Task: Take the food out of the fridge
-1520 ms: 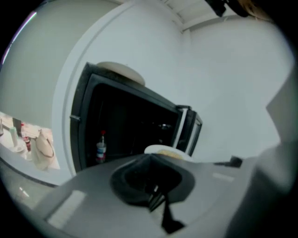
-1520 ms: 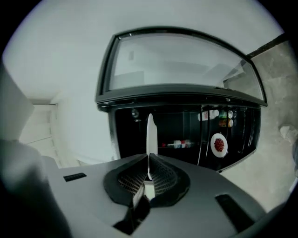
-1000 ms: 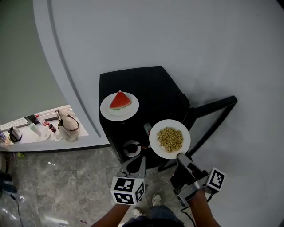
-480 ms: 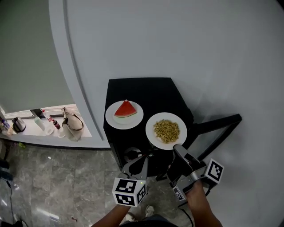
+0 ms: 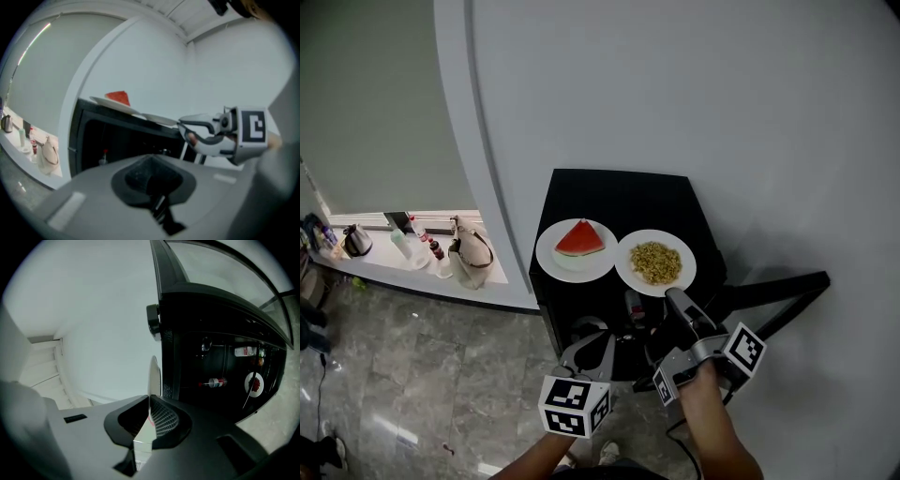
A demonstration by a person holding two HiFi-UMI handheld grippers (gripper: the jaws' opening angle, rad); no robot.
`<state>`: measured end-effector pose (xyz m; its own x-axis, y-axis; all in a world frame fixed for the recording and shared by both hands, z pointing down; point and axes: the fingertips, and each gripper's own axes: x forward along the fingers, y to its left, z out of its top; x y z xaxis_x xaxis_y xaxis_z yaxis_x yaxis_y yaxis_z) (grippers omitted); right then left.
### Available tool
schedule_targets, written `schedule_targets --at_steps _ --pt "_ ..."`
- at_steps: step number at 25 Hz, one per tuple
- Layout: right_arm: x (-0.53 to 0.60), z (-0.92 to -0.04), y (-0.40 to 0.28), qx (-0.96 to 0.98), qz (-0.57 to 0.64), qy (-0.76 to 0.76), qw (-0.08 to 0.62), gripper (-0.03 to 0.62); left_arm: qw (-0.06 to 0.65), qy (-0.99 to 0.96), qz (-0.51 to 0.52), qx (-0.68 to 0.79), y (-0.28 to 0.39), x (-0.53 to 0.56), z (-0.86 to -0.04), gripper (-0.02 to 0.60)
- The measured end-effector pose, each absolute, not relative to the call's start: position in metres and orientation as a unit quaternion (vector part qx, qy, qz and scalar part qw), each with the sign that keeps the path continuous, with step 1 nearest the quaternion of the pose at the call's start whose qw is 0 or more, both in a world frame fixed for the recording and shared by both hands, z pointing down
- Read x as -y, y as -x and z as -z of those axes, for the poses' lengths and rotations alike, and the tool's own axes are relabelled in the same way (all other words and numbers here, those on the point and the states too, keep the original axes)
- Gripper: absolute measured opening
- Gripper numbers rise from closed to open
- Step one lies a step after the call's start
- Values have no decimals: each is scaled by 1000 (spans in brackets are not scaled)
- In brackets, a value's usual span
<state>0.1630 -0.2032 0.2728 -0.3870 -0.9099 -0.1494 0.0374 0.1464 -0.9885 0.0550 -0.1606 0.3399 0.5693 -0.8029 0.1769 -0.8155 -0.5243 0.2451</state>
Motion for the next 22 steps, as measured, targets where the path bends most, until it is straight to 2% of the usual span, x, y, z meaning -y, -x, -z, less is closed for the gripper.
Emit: schedule_targets --at_steps 17,22 --pt "231 -281 -173 -604 539 356 468 8 150 -869 -31 470 -48 159 -347 -15" --pt "217 -280 -180 -620 516 359 470 31 149 -871 -30 467 -49 159 -347 -15"
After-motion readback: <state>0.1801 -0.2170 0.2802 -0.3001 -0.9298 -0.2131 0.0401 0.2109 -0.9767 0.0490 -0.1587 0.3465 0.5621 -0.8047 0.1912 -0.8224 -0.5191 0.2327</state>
